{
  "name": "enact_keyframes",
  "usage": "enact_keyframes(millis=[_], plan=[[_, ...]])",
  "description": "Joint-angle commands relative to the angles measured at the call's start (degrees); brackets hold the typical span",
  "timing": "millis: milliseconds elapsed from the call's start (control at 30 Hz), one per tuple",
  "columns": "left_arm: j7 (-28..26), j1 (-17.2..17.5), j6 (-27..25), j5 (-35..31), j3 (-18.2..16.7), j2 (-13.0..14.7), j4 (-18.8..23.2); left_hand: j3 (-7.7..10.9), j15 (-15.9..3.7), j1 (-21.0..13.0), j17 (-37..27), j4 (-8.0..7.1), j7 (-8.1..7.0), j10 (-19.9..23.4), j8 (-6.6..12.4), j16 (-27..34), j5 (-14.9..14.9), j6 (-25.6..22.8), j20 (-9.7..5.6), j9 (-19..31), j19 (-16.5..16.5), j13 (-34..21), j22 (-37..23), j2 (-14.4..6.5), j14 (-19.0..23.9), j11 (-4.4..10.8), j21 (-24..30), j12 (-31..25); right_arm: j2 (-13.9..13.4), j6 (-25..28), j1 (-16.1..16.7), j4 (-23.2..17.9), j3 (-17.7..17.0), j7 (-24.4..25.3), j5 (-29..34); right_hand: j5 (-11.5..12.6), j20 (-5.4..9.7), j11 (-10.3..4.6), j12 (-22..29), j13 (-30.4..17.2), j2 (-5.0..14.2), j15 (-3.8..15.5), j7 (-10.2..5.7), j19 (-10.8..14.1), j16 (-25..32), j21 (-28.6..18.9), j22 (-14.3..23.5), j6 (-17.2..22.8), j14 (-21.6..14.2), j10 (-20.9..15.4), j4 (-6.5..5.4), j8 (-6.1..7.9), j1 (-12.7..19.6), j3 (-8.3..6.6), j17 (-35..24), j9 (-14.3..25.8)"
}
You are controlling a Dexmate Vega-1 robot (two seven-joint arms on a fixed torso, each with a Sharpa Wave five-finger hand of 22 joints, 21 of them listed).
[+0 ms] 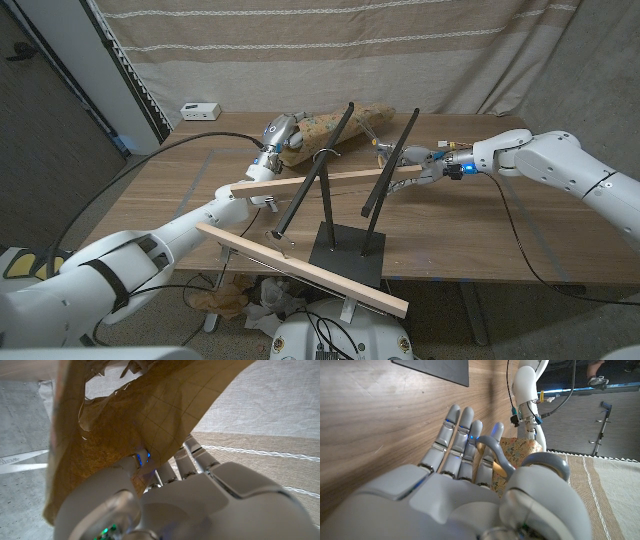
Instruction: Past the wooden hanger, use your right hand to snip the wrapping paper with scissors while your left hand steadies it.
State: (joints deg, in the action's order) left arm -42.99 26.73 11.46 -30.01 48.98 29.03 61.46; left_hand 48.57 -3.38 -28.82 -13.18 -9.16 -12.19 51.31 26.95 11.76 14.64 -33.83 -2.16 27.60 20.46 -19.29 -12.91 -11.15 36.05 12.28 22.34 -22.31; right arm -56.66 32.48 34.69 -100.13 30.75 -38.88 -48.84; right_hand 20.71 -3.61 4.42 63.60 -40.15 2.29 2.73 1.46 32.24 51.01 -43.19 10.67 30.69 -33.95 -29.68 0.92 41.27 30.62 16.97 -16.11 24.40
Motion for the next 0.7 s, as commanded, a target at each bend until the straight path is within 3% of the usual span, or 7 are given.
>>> enact_keyframes(millis=[33,333,700], plan=[[1.78,0.48,0.06,-1.67,-0.01,1.48,2.50,0.16,-9.87,-0.83,-0.07,0.12,-0.38,-0.24,0.40,-0.15,0.28,-0.07,-3.87,0.35,0.49,-0.11,-0.10,0.09,0.42,0.11,0.52,-0.30,0.22,0.50,-1.22,0.69,1.43,-1.96,1.41,-0.23,-0.37,2.31,5.74,2.64,-0.07,-0.68,10.62,0.38,-0.93,0.25,0.15,-9.33,1.22,-4.07,-0.14,-2.98,-0.73,0.17,0.44,-2.55],[2.79,-0.34,1.27,-2.35,0.29,1.27,1.30,0.15,-9.89,-0.91,-0.07,0.12,-0.38,-0.33,0.67,-0.16,0.35,-0.04,-3.93,0.70,0.50,-0.21,-0.08,0.07,0.51,0.11,0.62,-0.30,1.32,3.13,-4.06,1.70,4.06,-4.45,3.12,-0.26,-0.48,2.62,5.44,3.79,-0.17,-0.95,10.64,0.67,-1.27,0.35,0.15,-10.27,1.03,-4.08,-0.15,-5.57,-1.07,0.03,0.80,-5.00],[2.75,-0.42,1.33,-2.10,0.16,0.69,0.50,0.15,-9.89,-0.97,-0.06,0.15,-0.38,-0.38,0.87,-0.19,0.40,0.03,-4.04,0.97,0.49,-0.29,-0.05,0.08,0.54,0.12,0.69,-0.30,1.39,3.08,-3.27,2.13,2.74,-2.53,2.24,-0.28,-0.52,2.48,5.71,3.99,-0.23,-0.36,10.64,0.73,-1.46,0.48,0.14,-10.23,0.80,-4.32,-0.19,-7.04,-1.40,-0.04,1.02,-6.62]])
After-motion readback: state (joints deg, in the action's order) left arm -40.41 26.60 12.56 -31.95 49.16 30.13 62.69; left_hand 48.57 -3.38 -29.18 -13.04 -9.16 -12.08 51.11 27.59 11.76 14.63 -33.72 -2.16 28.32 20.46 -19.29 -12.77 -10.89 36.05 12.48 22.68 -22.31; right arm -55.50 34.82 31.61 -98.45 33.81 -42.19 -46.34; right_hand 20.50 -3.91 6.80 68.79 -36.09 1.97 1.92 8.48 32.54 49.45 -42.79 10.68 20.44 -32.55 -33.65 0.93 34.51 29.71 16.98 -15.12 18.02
